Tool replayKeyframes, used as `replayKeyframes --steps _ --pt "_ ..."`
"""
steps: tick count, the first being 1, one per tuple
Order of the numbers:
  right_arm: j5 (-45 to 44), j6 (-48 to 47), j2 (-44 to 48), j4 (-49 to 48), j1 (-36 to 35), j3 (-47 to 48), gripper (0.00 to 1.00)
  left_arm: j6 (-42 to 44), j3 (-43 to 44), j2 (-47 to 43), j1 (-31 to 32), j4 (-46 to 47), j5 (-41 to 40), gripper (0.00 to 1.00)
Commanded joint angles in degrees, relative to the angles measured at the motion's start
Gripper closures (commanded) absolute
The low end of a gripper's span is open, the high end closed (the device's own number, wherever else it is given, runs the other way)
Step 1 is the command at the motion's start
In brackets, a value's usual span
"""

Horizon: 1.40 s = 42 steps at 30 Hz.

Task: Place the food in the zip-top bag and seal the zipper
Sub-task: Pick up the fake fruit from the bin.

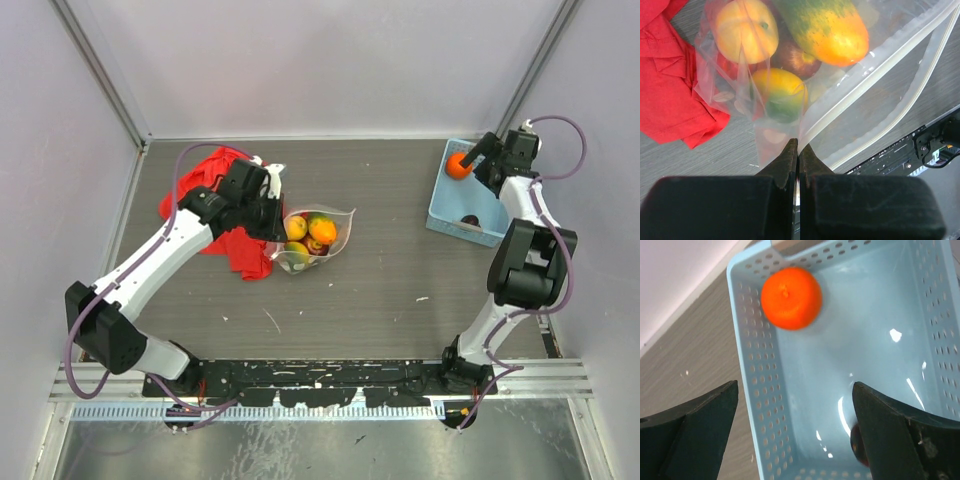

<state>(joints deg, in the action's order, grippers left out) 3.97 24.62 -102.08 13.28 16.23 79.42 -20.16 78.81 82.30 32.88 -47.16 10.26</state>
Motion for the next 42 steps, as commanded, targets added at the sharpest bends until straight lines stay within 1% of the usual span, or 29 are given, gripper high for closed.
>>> replayKeyframes --steps 1,5,11,19,21,23,26,29,31,36,39,42 --pt "1.22 3.47 -5.52 -8.61 0.86 6.68 0.00 0.56 1.35 0.34 -0.28 0.94 -0.60 1.00" --pt "2.20 5.48 -13.00 -11.88 1.05 10.25 0.00 0.65 1.37 1.08 -0.32 0.68 -0.59 1.00" --pt "4.61 7.57 -21.52 -13.15 1.09 16.17 0.00 0.97 2.08 2.60 -0.28 0.14 -0.53 1.00" --pt "10.24 10.51 -28.42 -15.10 1.17 19.80 0.00 1.18 2.32 2.67 -0.26 0.14 -0.64 1.00" --pt "10.48 10.70 -29.50 -15.24 1.12 20.14 0.02 1.17 2.27 2.52 -0.28 0.13 -0.42 1.00" --pt "10.89 10.61 -30.75 -15.58 1.09 20.42 0.09 1.18 2.27 2.36 -0.28 0.13 -0.33 1.00" --pt "11.06 10.49 -31.42 -15.71 1.09 20.10 0.23 1.18 2.22 2.06 -0.28 0.14 -0.57 1.00" --pt "10.83 9.76 -30.54 -16.37 1.12 18.64 0.40 1.18 2.17 1.86 -0.28 0.13 -0.76 1.00" --pt "10.51 8.76 -29.41 -16.39 1.15 17.68 0.47 1.18 2.23 1.74 -0.28 0.14 -0.62 1.00" --pt "10.16 6.65 -24.83 -16.09 1.29 15.23 0.60 1.00 2.15 1.26 -0.27 0.16 -0.25 1.00" --pt "10.03 5.32 -21.33 -15.90 1.26 13.26 0.65 0.91 2.04 0.74 -0.28 0.14 -0.24 1.00" --pt "9.54 4.16 -17.32 -15.53 1.27 10.74 0.67 0.76 2.01 0.24 -0.28 0.13 -0.20 1.00"
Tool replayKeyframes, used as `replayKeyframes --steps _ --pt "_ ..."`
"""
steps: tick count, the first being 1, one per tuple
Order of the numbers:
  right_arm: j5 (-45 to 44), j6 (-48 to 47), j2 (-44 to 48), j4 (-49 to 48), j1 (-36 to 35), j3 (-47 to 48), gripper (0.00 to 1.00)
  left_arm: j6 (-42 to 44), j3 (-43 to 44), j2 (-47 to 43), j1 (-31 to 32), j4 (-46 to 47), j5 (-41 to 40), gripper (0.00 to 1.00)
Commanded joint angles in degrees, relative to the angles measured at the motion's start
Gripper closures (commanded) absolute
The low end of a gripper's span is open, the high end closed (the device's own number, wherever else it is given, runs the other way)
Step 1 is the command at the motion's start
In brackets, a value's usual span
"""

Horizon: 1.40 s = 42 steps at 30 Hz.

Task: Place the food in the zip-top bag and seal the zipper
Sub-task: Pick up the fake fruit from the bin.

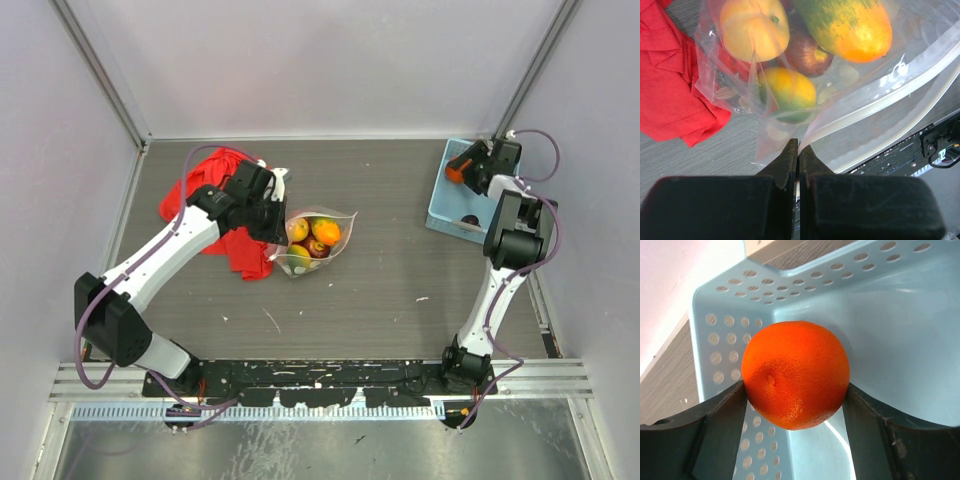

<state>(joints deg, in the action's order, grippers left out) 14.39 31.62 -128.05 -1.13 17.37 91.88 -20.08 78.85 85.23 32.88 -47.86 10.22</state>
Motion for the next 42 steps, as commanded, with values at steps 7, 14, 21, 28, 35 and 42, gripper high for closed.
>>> replayKeyframes --steps 7,14,21,28,35,42 --pt "-1.69 -4.90 16.71 3.00 0.15 -7.47 0.73 0.32 1.91 -3.86 -0.28 0.83 -0.12 1.00" --pt "-0.36 -6.58 26.61 5.98 -0.44 -15.17 0.75 0.10 1.81 -4.55 -0.28 0.99 0.09 1.00" --pt "-0.12 -9.02 37.55 13.29 -3.70 -19.94 0.75 -0.22 1.34 -5.36 -0.38 1.61 0.04 1.00" --pt "0.02 -11.13 47.55 20.53 -8.91 -23.65 0.74 -0.49 1.20 -5.77 -0.45 1.97 -0.46 1.00" --pt "-0.99 -12.17 53.96 25.55 -16.94 -24.34 0.74 -0.49 1.13 -5.71 -0.54 2.06 -0.59 1.00" --pt "-3.49 -11.75 57.88 28.25 -26.85 -22.66 0.74 -0.64 0.95 -5.91 -0.54 2.24 -0.64 1.00"
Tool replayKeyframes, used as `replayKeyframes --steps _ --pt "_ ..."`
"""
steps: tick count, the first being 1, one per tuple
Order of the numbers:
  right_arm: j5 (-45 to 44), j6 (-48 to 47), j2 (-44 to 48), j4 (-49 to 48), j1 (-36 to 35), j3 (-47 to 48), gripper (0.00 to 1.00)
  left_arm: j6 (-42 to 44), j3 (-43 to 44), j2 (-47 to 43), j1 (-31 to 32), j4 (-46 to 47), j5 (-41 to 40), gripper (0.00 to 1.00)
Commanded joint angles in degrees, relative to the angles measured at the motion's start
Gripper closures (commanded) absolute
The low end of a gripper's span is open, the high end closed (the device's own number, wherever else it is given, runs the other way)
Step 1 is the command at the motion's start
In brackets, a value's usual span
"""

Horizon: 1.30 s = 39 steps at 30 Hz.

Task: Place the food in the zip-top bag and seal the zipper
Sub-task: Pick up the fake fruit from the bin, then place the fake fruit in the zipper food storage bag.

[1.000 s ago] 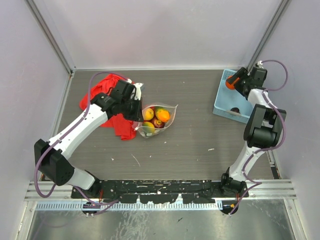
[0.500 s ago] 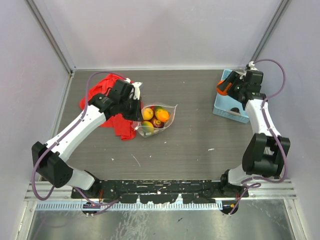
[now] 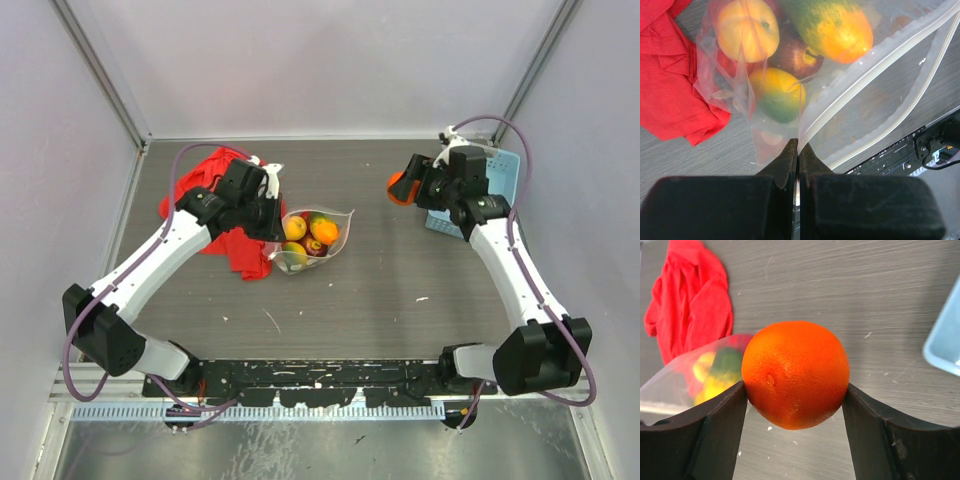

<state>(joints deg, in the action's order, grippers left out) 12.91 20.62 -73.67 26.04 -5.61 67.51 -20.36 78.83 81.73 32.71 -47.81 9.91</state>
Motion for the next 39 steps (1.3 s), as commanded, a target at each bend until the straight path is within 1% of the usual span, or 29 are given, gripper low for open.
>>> replayKeyframes --steps 1,13,26,31,39 --pt "-2.36 -0.76 3.98 1.25 -5.12 2.23 0.74 -0.38 0.98 -2.39 -0.37 2.20 -0.26 1.00" --pt "-6.35 -1.23 6.69 0.74 -18.91 4.86 0.74 -0.55 0.89 -2.90 -0.45 2.37 0.06 1.00" --pt "-6.49 -3.91 3.58 -3.82 -33.38 6.13 0.74 -0.73 0.91 -2.67 -0.54 2.37 0.26 1.00" --pt "-6.62 -4.17 0.51 -5.41 -36.70 5.20 0.73 -0.78 0.89 -2.71 -0.58 2.46 0.54 1.00" --pt "-7.51 -3.76 -4.12 -8.22 -38.64 4.05 0.72 -0.82 0.79 -2.63 -0.63 2.55 1.18 1.00"
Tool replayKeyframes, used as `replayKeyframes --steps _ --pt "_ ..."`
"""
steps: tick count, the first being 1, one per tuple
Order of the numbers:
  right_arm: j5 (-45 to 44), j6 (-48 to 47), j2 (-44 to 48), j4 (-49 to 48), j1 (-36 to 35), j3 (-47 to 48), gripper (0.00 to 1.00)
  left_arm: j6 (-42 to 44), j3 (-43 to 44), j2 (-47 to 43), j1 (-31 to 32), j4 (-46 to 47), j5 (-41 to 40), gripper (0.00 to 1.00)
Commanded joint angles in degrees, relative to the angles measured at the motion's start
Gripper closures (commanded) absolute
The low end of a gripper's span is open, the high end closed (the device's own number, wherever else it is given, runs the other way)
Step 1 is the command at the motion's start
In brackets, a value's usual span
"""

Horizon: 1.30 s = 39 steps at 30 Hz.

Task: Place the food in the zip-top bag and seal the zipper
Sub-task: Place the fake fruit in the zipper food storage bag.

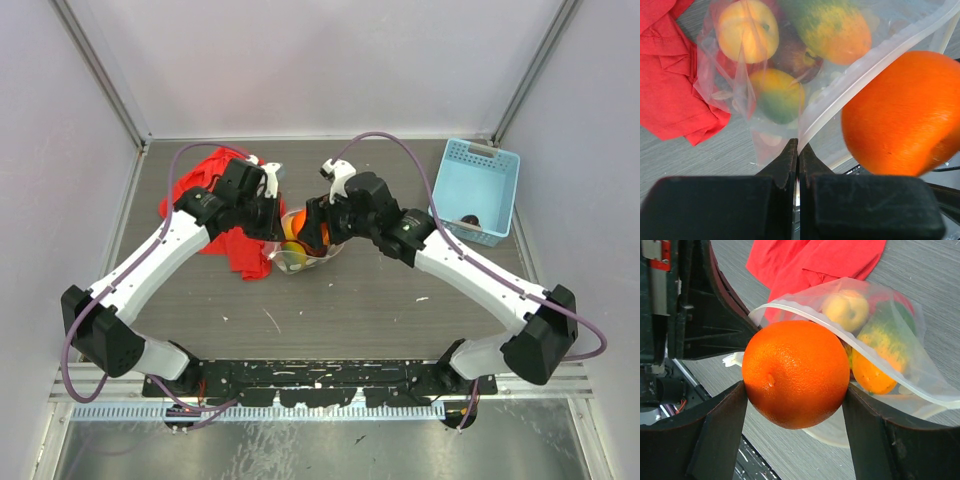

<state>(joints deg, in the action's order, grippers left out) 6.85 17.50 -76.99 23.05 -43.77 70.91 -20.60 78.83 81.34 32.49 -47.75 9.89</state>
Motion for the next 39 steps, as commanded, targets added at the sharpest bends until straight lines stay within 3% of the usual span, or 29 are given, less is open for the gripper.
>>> replayKeyframes --steps 1,6,11,18,27,39 --pt "-2.01 -0.48 -1.40 -5.27 -0.47 0.57 0.71 -0.58 0.76 -2.24 -0.41 2.48 1.34 1.00" --pt "-4.25 0.42 -4.30 -5.45 -0.45 0.96 0.69 -0.70 0.75 -2.09 -0.41 2.57 1.61 1.00" --pt "-4.92 1.28 -6.40 -6.56 -0.44 1.13 0.60 -0.67 0.65 -2.09 -0.42 2.57 1.84 1.00" --pt "-4.62 2.48 -7.63 -8.85 -0.49 0.57 0.31 -0.82 0.70 -2.19 -0.37 2.66 2.10 1.00" --pt "-4.83 3.25 -7.73 -10.38 -0.49 0.41 0.14 -0.76 0.71 -2.32 -0.41 2.66 2.21 1.00" --pt "-3.75 3.45 -5.41 -7.97 -0.44 2.39 0.09 -0.85 0.67 -2.21 -0.41 2.66 2.20 1.00"
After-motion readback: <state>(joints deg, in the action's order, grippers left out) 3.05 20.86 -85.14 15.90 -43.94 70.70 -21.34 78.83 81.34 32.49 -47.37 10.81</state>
